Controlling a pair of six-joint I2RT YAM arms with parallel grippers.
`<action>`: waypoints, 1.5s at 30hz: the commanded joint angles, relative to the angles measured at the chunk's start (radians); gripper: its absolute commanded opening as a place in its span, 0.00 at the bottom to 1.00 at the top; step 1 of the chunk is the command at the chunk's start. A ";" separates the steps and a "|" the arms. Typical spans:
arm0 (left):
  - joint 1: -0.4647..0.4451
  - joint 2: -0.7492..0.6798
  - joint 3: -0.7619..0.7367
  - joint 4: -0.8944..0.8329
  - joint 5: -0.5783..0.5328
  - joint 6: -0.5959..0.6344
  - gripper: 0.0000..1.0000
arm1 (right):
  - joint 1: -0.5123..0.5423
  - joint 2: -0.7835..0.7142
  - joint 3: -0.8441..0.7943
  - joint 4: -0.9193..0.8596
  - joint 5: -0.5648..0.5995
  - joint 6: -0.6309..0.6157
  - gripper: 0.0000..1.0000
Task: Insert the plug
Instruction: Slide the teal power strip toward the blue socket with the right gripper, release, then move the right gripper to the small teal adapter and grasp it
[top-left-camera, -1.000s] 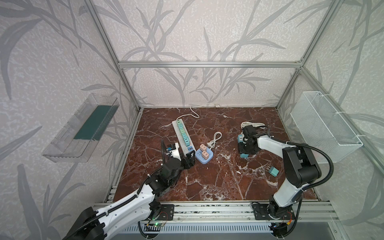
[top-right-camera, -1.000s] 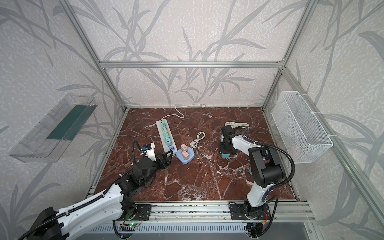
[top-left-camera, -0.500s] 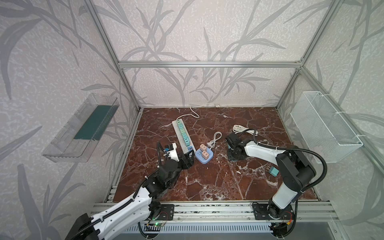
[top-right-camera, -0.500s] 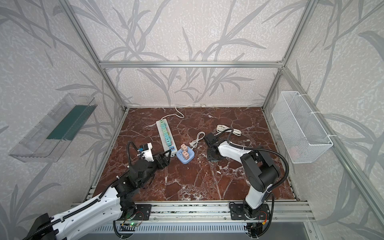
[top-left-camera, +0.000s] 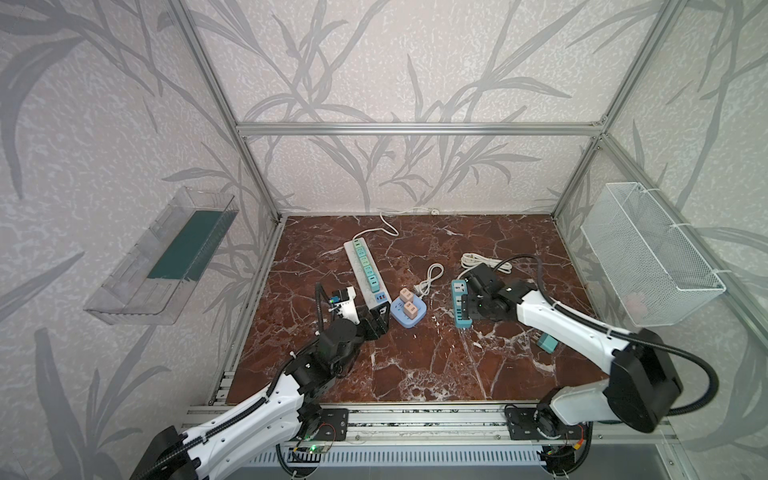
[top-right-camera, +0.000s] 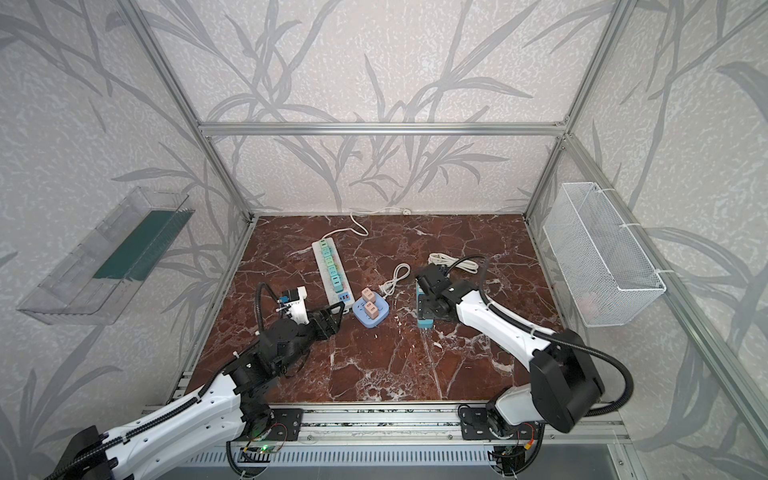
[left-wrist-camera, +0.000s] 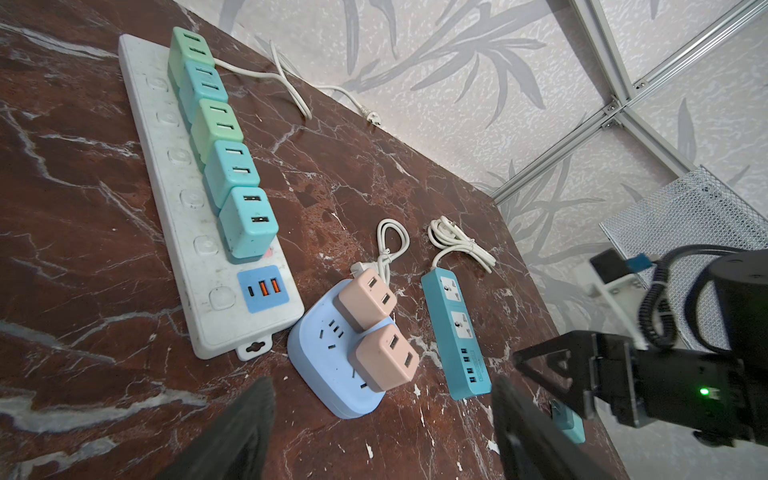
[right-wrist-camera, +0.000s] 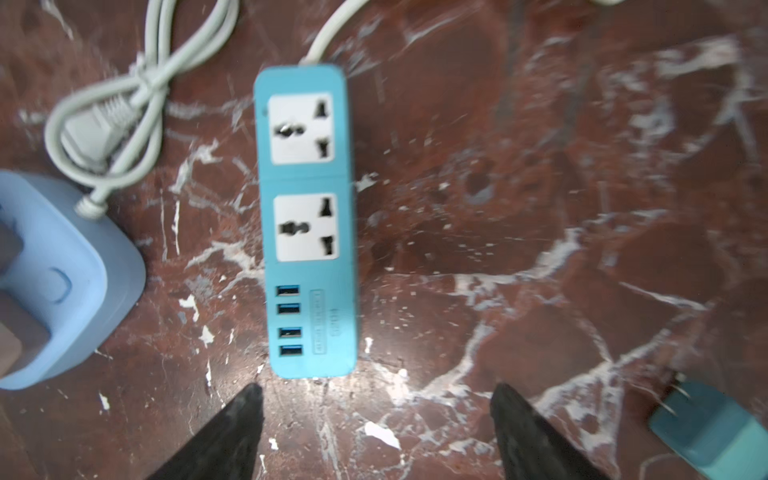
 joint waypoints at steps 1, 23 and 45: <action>0.006 0.000 -0.013 0.027 0.004 -0.018 0.82 | -0.155 -0.116 -0.117 -0.115 0.087 0.071 0.85; 0.007 -0.034 -0.031 0.035 0.009 -0.041 0.82 | -0.708 -0.271 -0.375 0.019 -0.145 0.039 0.83; 0.007 0.007 0.004 0.009 -0.012 -0.022 0.82 | -0.629 0.003 -0.247 0.190 -0.444 -0.168 0.66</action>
